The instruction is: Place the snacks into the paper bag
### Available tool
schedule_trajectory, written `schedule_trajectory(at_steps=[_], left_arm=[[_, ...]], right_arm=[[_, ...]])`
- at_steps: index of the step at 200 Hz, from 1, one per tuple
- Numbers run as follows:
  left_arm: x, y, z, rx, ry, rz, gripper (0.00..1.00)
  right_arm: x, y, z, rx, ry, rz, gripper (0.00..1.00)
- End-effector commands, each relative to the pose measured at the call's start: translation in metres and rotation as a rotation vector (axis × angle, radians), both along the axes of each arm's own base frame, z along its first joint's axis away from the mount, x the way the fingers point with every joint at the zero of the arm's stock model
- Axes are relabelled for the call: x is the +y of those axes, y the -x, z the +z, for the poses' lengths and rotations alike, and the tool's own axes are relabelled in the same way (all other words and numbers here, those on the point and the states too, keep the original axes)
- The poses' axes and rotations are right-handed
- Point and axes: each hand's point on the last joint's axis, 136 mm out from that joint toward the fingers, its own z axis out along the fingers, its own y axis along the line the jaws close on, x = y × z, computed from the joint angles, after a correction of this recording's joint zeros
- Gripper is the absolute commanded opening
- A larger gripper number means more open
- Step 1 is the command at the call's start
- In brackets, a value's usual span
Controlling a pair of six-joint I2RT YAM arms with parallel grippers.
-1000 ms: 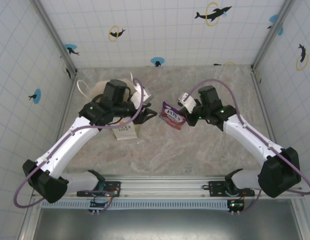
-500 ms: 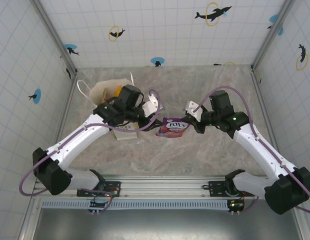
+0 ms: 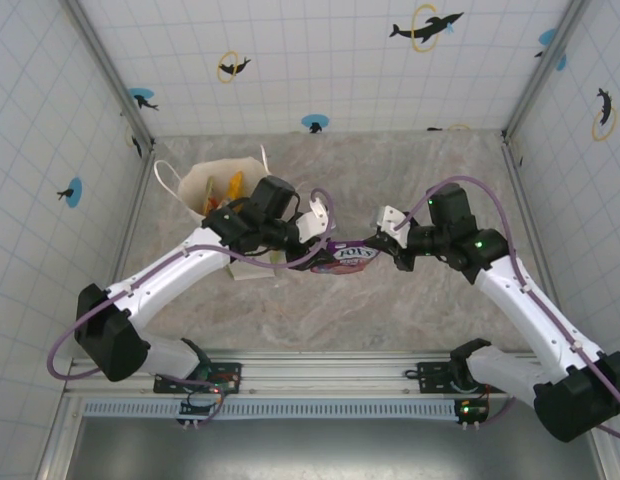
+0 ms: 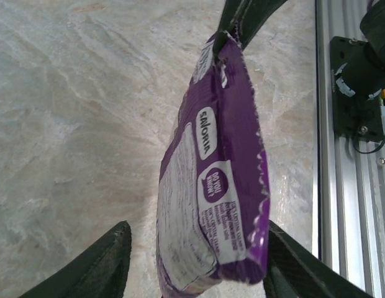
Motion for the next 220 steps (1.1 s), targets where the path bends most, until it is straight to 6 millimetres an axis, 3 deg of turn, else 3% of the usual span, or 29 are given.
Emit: schedule_trajectory(at_steps=[1, 29, 61, 76, 92, 139, 170, 220], left_arm=[[-0.009, 0.007, 0.003, -0.001, 0.045, -0.056, 0.46], [-0.01, 0.006, 0.004, 0.001, 0.051, -0.054, 0.21], [-0.01, 0.009, 0.014, -0.016, 0.078, -0.066, 0.08], [-0.01, 0.011, 0.021, -0.034, 0.102, -0.073, 0.04], [-0.01, 0.004, 0.032, -0.061, 0.125, -0.032, 0.01], [-0.006, -0.021, 0.084, -0.127, 0.191, 0.15, 0.0], [0.007, -0.042, 0.127, -0.175, 0.242, 0.327, 0.0], [0.04, -0.075, 0.189, -0.273, 0.329, 0.63, 0.0]], right_arm=[[0.004, 0.004, 0.016, -0.045, -0.073, 0.025, 0.0], [0.005, 0.003, 0.018, -0.05, -0.091, 0.026, 0.0], [0.003, 0.001, 0.014, -0.049, -0.111, -0.001, 0.0], [-0.002, -0.003, 0.013, -0.054, -0.145, -0.038, 0.2], [-0.009, -0.009, 0.016, -0.065, -0.211, -0.087, 0.37], [-0.043, -0.033, 0.039, -0.125, -0.446, -0.326, 0.54], [-0.066, -0.052, 0.036, -0.072, -0.505, -0.492, 0.57], [-0.06, -0.053, 0.026, 0.004, -0.543, -0.472, 0.57]])
